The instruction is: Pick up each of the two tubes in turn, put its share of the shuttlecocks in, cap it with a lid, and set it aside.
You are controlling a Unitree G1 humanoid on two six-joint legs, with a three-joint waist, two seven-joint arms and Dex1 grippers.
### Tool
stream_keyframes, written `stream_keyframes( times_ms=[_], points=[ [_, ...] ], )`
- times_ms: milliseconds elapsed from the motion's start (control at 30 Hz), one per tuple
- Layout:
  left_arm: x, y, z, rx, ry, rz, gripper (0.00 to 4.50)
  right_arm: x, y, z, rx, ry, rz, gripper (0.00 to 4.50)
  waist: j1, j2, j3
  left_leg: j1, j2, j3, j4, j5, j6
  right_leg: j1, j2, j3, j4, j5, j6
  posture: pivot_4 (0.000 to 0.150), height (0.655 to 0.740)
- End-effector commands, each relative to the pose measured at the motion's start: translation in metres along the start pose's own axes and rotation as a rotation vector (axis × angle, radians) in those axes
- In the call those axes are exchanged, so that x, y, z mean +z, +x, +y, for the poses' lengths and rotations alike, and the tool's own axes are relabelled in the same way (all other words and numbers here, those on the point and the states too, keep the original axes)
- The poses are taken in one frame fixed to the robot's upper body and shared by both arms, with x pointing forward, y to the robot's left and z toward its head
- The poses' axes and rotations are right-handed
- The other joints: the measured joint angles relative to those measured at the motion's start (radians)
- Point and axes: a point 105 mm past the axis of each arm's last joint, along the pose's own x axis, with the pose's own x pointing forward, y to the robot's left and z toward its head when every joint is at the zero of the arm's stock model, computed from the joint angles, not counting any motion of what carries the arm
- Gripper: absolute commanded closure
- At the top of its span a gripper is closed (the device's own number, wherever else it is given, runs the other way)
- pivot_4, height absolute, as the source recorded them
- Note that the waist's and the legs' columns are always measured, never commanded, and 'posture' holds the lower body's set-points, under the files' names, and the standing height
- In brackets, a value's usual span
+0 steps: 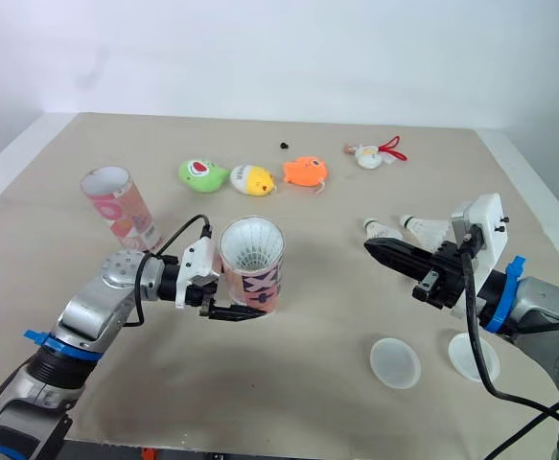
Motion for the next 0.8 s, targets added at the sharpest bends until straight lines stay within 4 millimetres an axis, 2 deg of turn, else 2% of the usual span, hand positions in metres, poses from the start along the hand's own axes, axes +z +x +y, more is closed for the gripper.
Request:
stream_keyframes(
  times_ms=[33, 133, 267, 400, 667, 800],
  points=[
    [-0.011, 0.006, 0.0, 0.006, 0.002, -0.005, 1.56, -0.013, -0.013, 0.004, -0.014, -0.065, 0.107, 4.49, 0.002, 0.0, 0.0, -0.001, 0.0, 0.0, 0.0, 0.0, 0.0, 0.0, 0.0, -0.001, 0.0, 0.0, 0.0, 0.15, 0.74],
    [-0.022, 0.008, -0.005, -0.009, -0.019, 0.032, 1.56, -0.023, -0.026, -0.002, -0.027, -0.078, 0.192, 4.49, 0.0, 0.0, 0.0, -0.001, -0.001, 0.0, 0.0, 0.0, 0.0, -0.001, 0.0, 0.0, 0.0, -0.001, 0.0, 0.15, 0.74],
    [-0.026, 0.005, -0.009, -0.031, -0.063, 0.069, 1.56, -0.025, -0.034, -0.011, -0.041, -0.095, 0.23, 4.49, -0.003, -0.001, 0.0, 0.0, -0.001, 0.0, 0.0, 0.0, 0.0, -0.001, 0.001, 0.0, 0.0, -0.001, 0.002, 0.15, 0.74],
    [-0.028, -0.002, -0.011, -0.052, -0.041, 0.11, 1.56, -0.022, -0.038, -0.018, -0.052, -0.109, 0.231, 4.49, -0.003, -0.001, 0.0, 0.001, 0.0, 0.0, 0.0, 0.001, 0.0, 0.0, 0.002, 0.0, 0.0, -0.001, 0.004, 0.15, 0.74],
    [-0.045, -0.013, -0.009, -0.011, -0.043, 0.152, 1.56, -0.018, -0.044, -0.021, -0.041, -0.18, 0.287, 4.49, -0.003, 0.0, 0.0, 0.001, 0.001, 0.0, 0.0, 0.001, 0.0, 0.0, 0.002, 0.0, 0.0, -0.001, 0.003, 0.15, 0.74],
    [-0.048, -0.01, -0.016, -0.003, -0.044, 0.144, 1.56, -0.031, -0.039, -0.018, -0.004, -0.202, 0.339, 4.49, -0.003, 0.0, 0.0, 0.001, 0.001, 0.0, 0.0, 0.001, 0.0, 0.0, 0.002, 0.0, 0.0, -0.002, 0.003, 0.15, 0.74]
  ],
)
